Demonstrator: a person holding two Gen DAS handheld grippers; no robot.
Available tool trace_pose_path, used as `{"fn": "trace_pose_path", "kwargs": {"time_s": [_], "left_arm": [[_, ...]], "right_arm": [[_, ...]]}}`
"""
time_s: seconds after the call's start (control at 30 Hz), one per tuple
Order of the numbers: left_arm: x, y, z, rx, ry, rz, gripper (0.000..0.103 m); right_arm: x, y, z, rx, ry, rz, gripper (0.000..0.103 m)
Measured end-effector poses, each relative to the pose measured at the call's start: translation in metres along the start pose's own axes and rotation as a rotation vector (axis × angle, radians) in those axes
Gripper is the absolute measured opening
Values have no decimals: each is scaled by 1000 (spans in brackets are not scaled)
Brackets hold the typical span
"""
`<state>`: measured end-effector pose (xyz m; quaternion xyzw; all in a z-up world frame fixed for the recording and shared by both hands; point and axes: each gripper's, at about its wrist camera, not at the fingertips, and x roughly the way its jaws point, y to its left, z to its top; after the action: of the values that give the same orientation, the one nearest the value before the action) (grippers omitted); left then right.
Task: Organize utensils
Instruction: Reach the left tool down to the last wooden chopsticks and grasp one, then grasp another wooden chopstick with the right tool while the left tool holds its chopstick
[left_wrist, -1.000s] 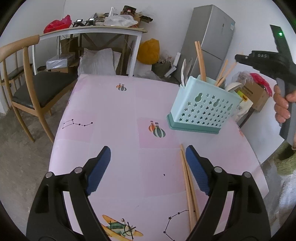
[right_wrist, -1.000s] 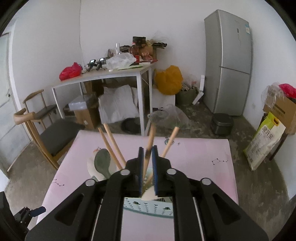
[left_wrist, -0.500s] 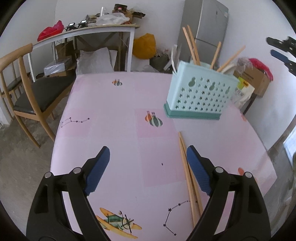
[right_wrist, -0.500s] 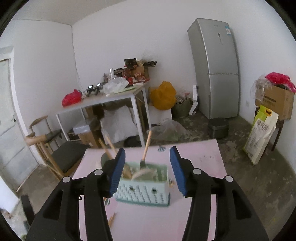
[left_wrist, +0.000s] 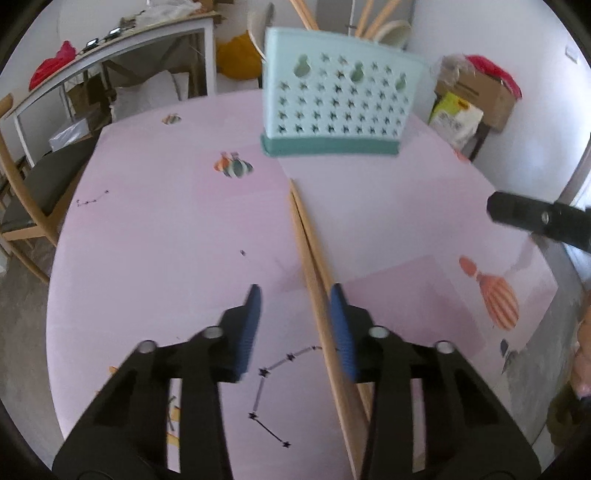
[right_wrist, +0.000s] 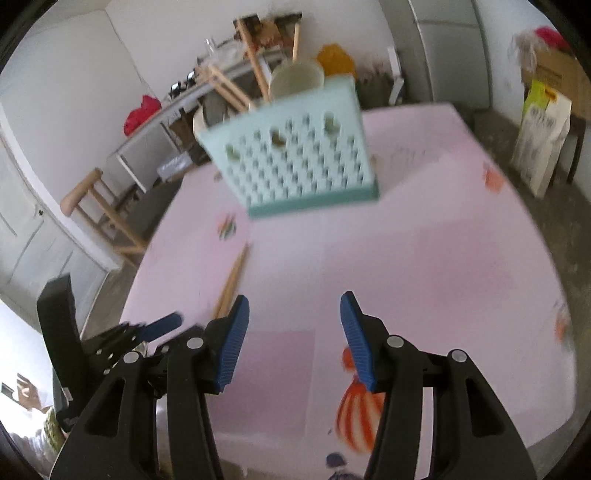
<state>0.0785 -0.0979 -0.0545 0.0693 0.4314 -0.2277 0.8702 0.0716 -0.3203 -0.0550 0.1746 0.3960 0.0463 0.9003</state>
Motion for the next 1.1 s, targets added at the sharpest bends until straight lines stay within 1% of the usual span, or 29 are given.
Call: {"fn": "trace_pose_path", "kwargs": {"time_s": [0.1, 0.2, 0.3, 0.43, 0.53, 0.67, 0.8, 1.0, 1.1], "left_arm": [[4, -3, -2, 11, 9, 10, 23], [5, -5, -3, 23, 3, 34, 21], [4, 0, -1, 12, 3, 48, 17], [3, 15, -1, -31, 5, 89, 10], [1, 31, -1, -80, 6, 120, 7], [-1, 52, -1, -135, 7, 146, 5], [-3, 63, -3, -166, 5, 157, 5], [-5, 67, -5, -177, 0, 158, 5], [-5, 67, -5, -177, 0, 158, 5]], "right_arm": [[0, 1, -3, -1, 12, 7, 51], [0, 3, -1, 1, 11, 21, 51], [2, 8, -1, -11, 14, 28, 51], [10, 20, -6, -48, 36, 42, 51], [22, 36, -9, -98, 67, 53, 50], [41, 57, -12, -166, 107, 56, 50], [58, 78, -15, -241, 138, 43, 48], [80, 102, -20, -356, 166, -15, 42], [86, 107, -21, -389, 173, -59, 36]]}}
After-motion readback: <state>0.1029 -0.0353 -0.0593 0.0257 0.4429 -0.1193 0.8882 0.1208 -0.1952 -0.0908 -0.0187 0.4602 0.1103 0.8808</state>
